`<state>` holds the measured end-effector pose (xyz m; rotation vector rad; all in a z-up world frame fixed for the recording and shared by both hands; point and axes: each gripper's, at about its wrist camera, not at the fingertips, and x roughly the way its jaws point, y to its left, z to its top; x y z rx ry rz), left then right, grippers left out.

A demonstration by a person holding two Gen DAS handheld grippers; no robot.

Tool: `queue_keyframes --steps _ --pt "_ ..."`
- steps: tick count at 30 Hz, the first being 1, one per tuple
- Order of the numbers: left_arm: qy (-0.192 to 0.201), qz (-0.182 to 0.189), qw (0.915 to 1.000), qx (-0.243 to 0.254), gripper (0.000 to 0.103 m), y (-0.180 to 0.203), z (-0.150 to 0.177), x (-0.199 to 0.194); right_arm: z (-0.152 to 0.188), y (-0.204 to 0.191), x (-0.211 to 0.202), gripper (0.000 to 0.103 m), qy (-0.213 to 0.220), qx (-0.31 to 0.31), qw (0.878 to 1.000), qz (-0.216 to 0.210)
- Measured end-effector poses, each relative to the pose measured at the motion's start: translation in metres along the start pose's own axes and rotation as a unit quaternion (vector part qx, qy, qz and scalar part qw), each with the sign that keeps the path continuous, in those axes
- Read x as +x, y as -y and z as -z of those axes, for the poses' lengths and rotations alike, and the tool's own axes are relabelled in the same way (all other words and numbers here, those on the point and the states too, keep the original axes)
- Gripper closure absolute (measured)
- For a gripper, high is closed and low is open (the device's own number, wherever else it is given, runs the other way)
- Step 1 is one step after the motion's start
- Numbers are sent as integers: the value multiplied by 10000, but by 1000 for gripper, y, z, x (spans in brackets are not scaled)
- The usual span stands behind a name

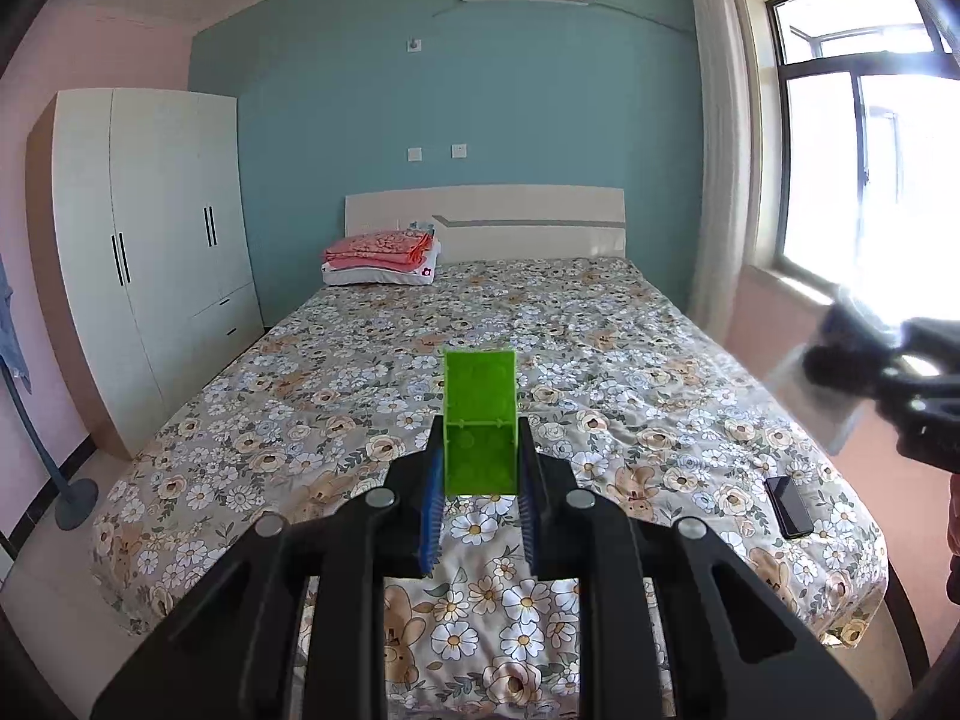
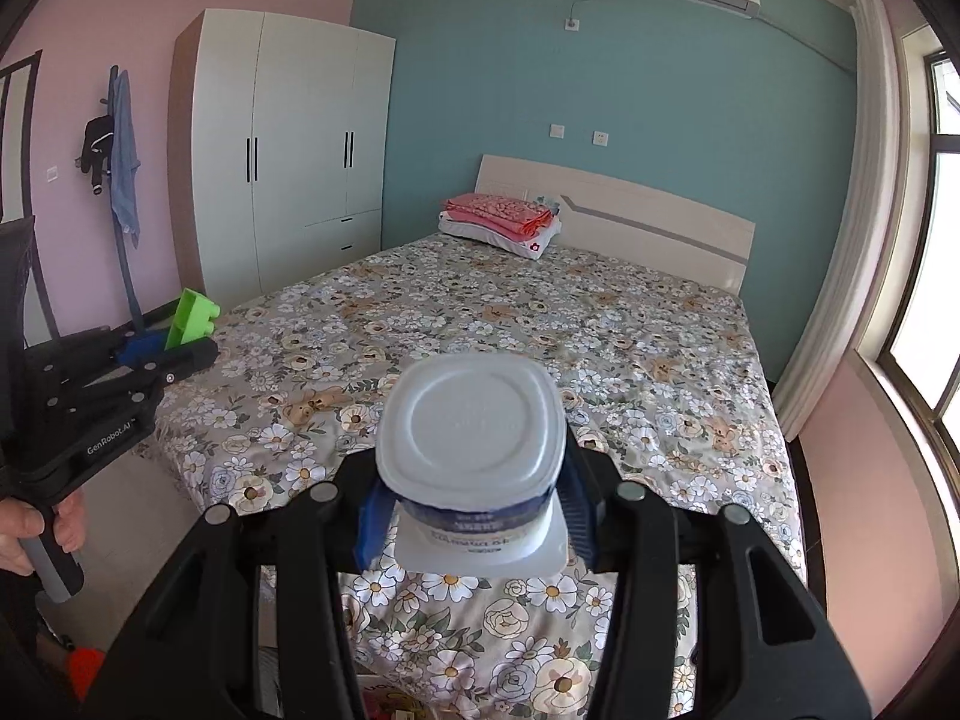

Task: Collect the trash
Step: 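Lift and carry the white cup and green block over the trash bin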

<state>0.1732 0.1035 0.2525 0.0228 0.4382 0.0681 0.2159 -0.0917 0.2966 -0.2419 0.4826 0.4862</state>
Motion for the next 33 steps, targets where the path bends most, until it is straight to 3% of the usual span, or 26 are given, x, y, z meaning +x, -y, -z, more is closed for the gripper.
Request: queue_keyframes --steps 15,24,33 --pt "-797 313 9947 568 79 16 106 15 120 -42 29 55 -518 -338 9981 -41" --pt "-1446 612 9859 581 79 25 179 38 189 -51 41 55 -937 -290 9948 -276" --pt "-2074 573 9746 616 80 27 259 66 262 -57 61 55 -1432 -160 9884 -480"
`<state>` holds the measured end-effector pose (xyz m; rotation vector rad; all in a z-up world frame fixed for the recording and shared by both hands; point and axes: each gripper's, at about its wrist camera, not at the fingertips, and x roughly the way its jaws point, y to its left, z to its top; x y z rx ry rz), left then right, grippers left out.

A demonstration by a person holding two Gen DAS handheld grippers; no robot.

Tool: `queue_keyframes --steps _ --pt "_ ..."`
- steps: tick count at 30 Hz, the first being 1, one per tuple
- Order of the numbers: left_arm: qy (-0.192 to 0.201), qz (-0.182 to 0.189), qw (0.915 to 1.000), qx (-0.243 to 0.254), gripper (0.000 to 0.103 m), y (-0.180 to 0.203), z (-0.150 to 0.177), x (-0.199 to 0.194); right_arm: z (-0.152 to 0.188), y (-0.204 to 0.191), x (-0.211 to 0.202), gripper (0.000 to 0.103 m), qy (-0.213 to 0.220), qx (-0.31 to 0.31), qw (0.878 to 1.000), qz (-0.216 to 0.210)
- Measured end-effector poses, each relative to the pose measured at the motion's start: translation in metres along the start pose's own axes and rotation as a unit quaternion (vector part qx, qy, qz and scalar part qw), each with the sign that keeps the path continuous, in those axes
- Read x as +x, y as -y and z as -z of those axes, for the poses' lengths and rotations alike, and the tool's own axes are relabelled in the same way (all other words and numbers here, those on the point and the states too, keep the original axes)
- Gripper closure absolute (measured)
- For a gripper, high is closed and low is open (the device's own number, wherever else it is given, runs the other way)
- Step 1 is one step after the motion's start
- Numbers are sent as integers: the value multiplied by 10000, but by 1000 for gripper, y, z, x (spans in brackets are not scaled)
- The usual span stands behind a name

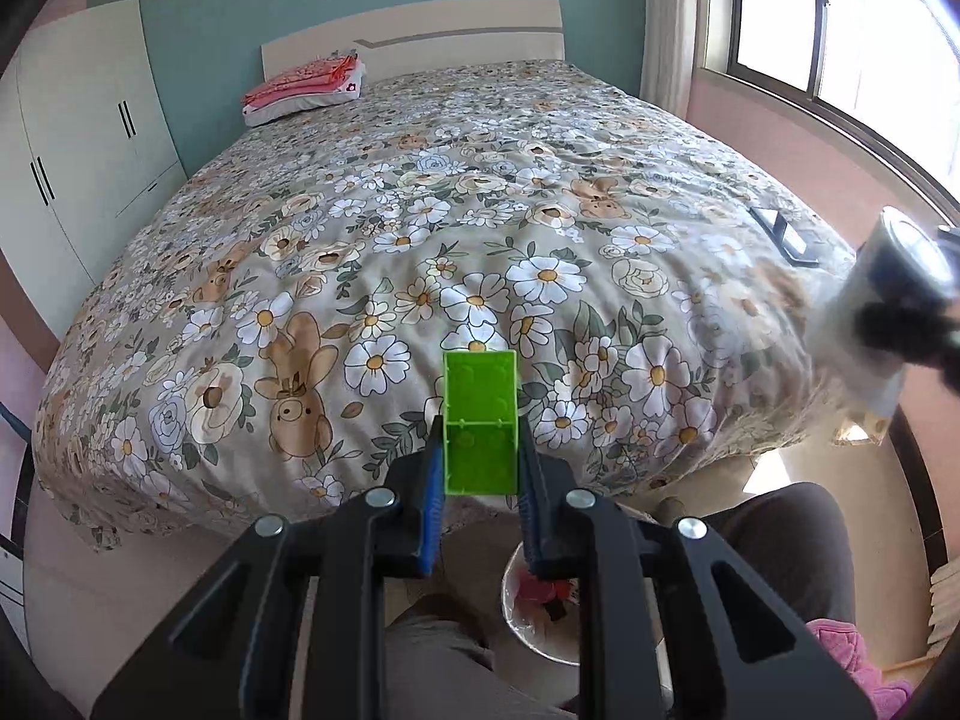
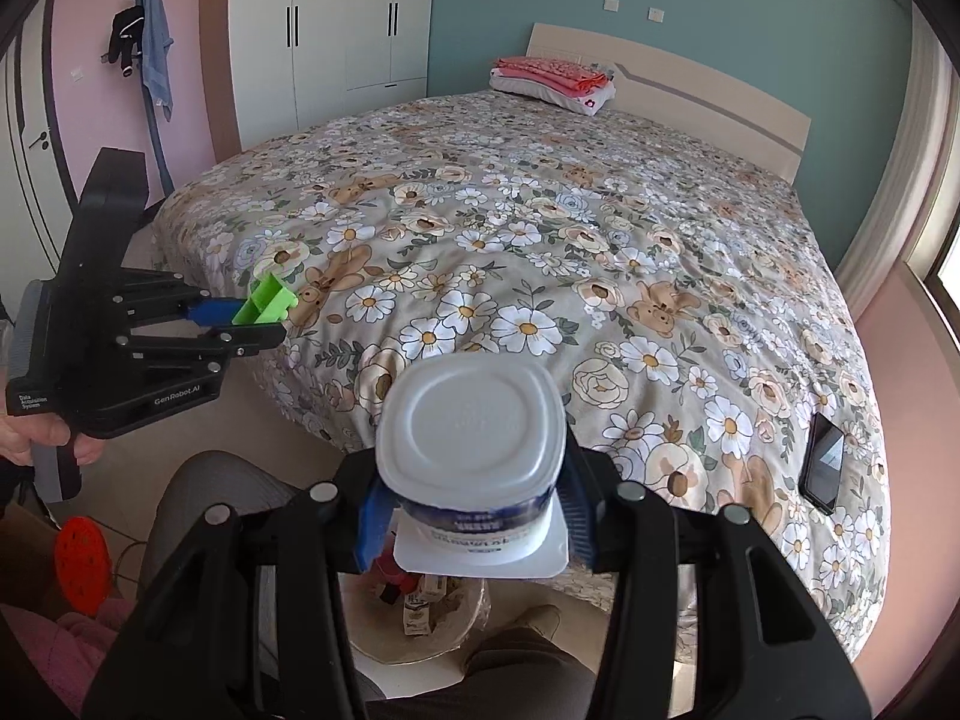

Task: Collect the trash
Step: 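Lift and carry the white cup and green block over the trash bin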

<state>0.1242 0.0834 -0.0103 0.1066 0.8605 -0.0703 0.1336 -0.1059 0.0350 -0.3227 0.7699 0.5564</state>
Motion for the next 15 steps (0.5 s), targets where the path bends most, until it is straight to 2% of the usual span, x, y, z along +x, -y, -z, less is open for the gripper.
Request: queue_keyframes --steps 4,9,15 --pt "-367 148 9991 -130 80 1 24 30 25 -4 25 55 -277 18 9996 -75" --pt "-792 297 9964 -60 80 10 51 59 53 -10 55 55 -628 83 9976 -272" --pt "-1092 325 9935 83 80 20 78 82 89 -20 92 55 -1044 293 9926 -546"
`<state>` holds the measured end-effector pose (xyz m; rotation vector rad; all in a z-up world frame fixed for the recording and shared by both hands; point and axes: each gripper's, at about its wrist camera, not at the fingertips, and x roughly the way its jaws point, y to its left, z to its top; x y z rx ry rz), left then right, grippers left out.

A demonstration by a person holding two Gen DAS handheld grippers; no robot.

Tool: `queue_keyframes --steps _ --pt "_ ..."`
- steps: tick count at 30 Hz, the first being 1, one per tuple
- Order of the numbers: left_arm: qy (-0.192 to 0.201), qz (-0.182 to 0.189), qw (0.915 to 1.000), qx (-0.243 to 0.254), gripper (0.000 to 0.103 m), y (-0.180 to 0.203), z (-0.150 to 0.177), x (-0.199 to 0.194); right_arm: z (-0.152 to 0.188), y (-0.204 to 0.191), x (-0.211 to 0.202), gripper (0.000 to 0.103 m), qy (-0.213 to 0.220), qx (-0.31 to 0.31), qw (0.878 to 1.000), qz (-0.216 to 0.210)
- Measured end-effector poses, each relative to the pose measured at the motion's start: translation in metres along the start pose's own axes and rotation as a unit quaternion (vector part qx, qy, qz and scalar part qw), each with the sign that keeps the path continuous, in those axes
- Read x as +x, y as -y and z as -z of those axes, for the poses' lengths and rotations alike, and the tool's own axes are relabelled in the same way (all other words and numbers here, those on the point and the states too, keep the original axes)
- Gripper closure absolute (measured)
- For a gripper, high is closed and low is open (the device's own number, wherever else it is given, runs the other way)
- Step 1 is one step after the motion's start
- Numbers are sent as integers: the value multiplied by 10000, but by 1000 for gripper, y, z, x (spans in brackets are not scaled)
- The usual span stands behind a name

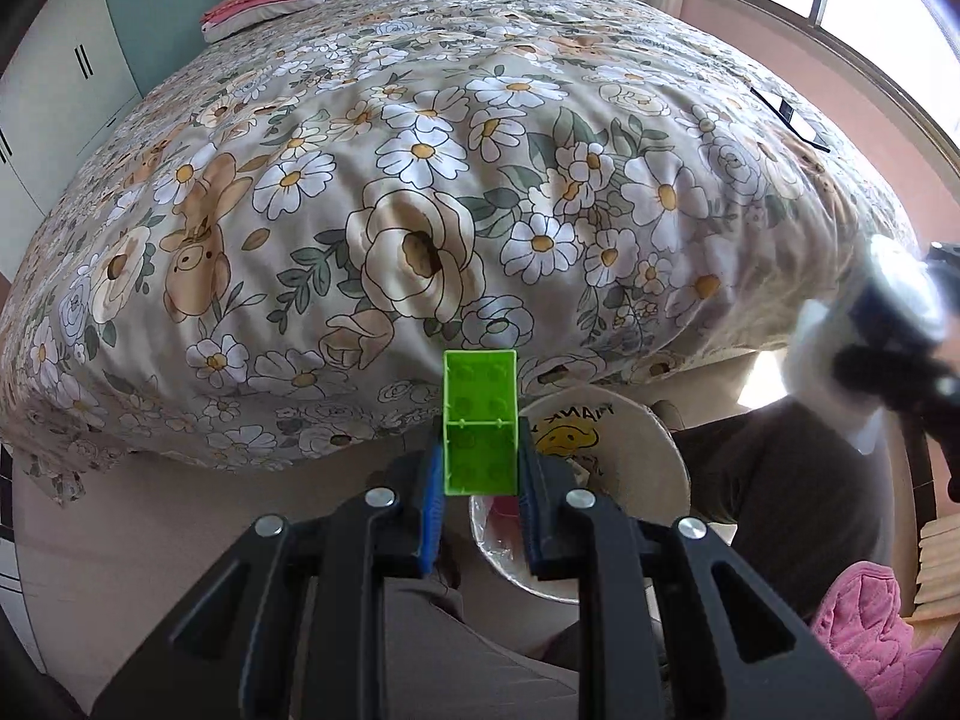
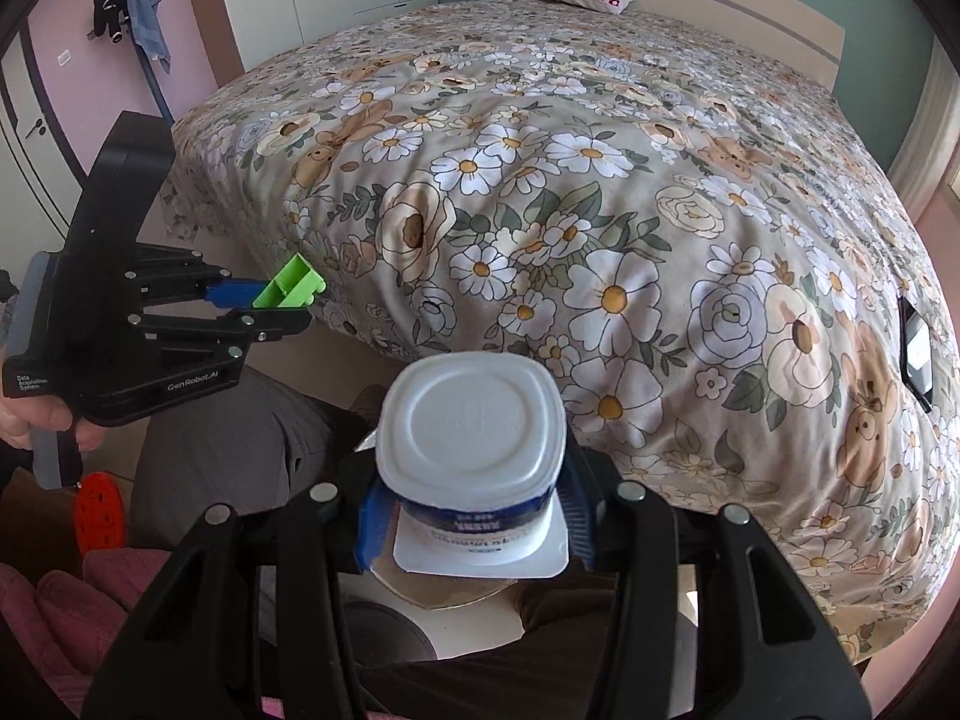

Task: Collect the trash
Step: 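Lift and carry the white cup and green block over the trash bin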

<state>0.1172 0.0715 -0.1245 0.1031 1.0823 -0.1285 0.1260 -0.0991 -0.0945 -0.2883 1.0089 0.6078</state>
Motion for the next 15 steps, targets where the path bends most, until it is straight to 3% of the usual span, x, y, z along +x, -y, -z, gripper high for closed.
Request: queue_keyframes --steps 15 --pt "-1070 542 9925 -248 80 18 44 97 61 5 114 55 -1162 591 9905 -446"
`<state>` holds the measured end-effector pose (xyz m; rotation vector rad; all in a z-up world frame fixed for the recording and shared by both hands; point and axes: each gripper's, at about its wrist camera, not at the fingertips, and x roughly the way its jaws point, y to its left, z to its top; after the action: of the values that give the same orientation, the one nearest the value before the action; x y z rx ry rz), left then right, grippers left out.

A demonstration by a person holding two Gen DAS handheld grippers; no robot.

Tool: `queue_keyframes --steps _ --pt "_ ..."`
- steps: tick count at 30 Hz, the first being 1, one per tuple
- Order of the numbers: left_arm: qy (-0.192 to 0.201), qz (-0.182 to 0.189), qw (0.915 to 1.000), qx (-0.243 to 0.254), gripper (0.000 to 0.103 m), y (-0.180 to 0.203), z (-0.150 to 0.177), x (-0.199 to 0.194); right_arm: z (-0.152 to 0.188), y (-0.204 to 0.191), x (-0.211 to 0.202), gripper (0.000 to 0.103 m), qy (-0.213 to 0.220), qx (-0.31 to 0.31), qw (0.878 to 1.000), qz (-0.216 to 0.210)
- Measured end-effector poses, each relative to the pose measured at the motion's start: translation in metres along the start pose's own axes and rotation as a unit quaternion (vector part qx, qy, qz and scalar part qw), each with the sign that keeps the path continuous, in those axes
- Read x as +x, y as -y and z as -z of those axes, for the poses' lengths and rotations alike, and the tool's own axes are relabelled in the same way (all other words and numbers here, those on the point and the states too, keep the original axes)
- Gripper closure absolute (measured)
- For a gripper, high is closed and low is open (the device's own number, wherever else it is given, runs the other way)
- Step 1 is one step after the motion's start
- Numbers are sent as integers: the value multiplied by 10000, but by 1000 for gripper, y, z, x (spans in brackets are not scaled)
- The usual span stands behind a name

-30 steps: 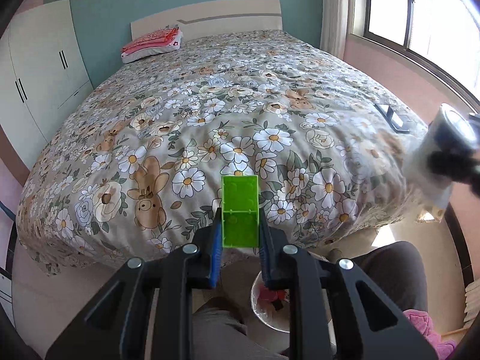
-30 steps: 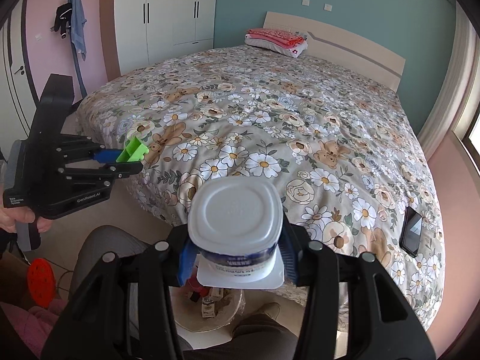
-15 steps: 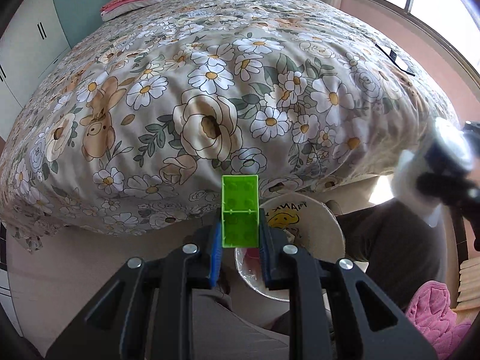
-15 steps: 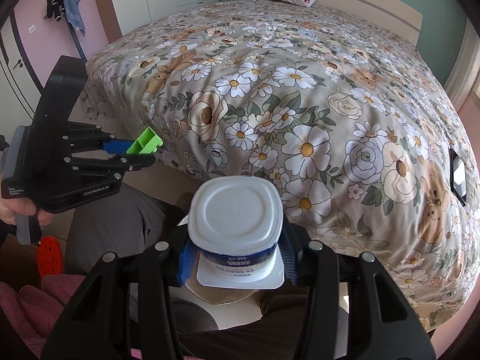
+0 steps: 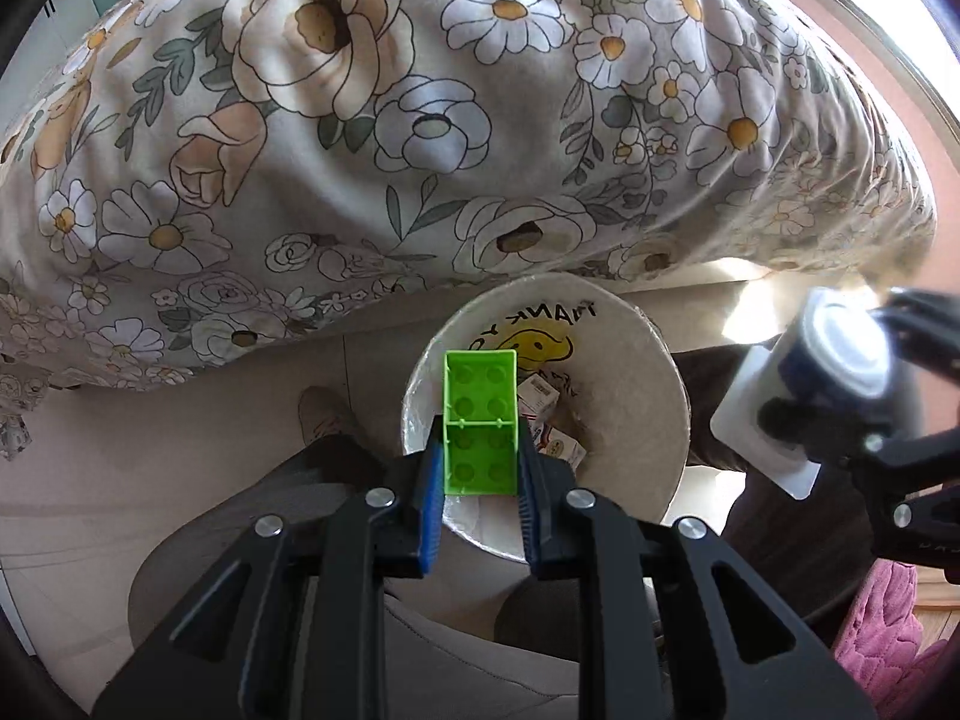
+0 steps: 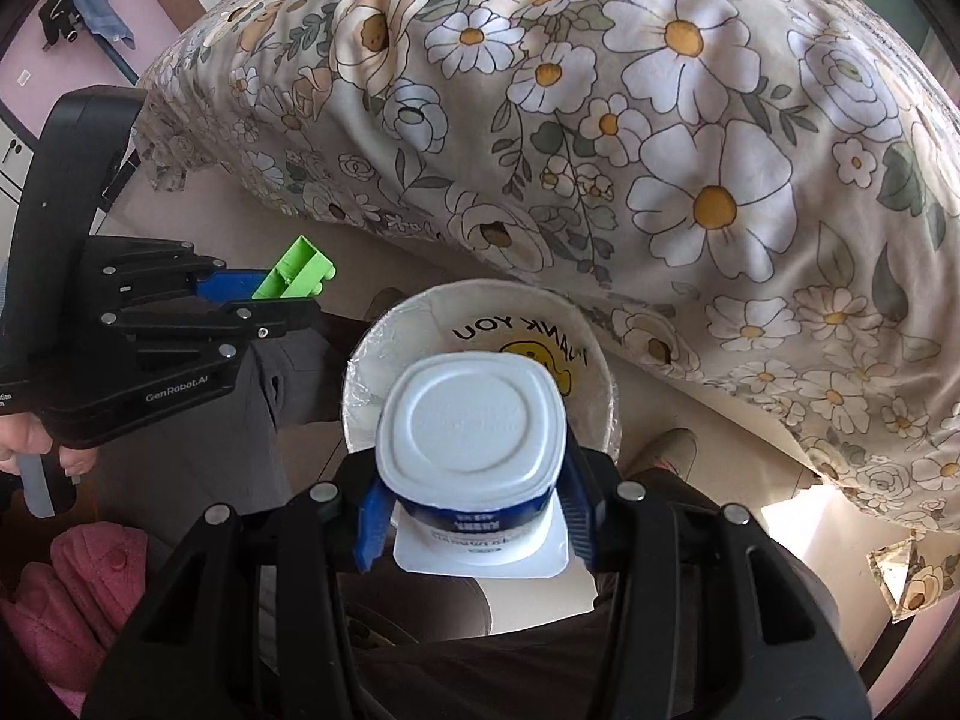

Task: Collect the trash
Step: 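Lift and carry the white cup and green block over the trash bin, then open both tools to drop the white cup and green block into the bin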

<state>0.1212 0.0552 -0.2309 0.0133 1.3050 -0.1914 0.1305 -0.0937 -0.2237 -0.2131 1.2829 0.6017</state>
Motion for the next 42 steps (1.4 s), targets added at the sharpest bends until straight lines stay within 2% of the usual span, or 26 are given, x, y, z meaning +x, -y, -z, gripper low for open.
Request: queue_keyframes --steps 14,28,42 --pt "-858 359 9949 -391 80 7 3 96 15 17 110 55 -1057 534 9925 -294" --pt "-1389 653 9852 -762 80 5 1 158 19 31 173 54 -1577 932 9826 -301" --pt "-1660 639 9805 -830 79 4 -2 198 16 43 214 54 -1851 1212 9748 -274"
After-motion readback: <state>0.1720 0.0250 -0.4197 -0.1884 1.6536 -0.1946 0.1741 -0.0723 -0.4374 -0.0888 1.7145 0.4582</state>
